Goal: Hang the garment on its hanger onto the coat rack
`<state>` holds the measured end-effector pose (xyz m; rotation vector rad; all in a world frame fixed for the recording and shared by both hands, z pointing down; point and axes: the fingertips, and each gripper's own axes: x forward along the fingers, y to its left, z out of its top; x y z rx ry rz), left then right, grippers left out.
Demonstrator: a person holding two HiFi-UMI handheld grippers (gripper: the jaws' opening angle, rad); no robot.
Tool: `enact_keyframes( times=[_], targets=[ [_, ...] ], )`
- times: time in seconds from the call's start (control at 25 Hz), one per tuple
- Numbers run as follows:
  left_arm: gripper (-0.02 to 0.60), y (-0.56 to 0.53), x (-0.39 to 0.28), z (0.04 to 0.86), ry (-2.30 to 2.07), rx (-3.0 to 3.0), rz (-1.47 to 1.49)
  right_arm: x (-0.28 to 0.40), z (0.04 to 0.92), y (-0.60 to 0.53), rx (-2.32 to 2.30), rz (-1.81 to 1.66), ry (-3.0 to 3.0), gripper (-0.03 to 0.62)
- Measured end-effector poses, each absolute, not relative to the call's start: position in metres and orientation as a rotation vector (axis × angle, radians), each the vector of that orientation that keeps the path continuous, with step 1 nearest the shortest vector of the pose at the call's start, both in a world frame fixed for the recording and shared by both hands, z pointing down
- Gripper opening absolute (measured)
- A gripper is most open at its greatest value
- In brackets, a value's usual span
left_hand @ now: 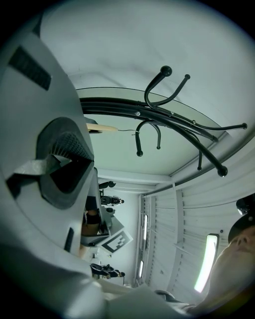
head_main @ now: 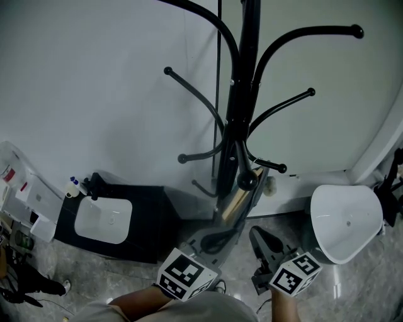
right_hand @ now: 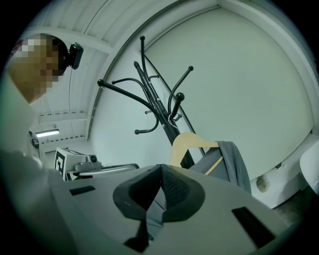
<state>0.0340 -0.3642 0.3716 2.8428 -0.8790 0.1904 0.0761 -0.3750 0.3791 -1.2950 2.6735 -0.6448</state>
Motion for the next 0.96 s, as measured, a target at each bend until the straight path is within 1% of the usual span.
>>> enact_keyframes(
  times=[0.96],
  targets=[
    [0.006, -0.36, 0.03, 0.367, -0.921, 2.849, 0.177, 0.064, 0.379, -0.368, -1.282, -0.613, 2.718, 0.015]
  ],
)
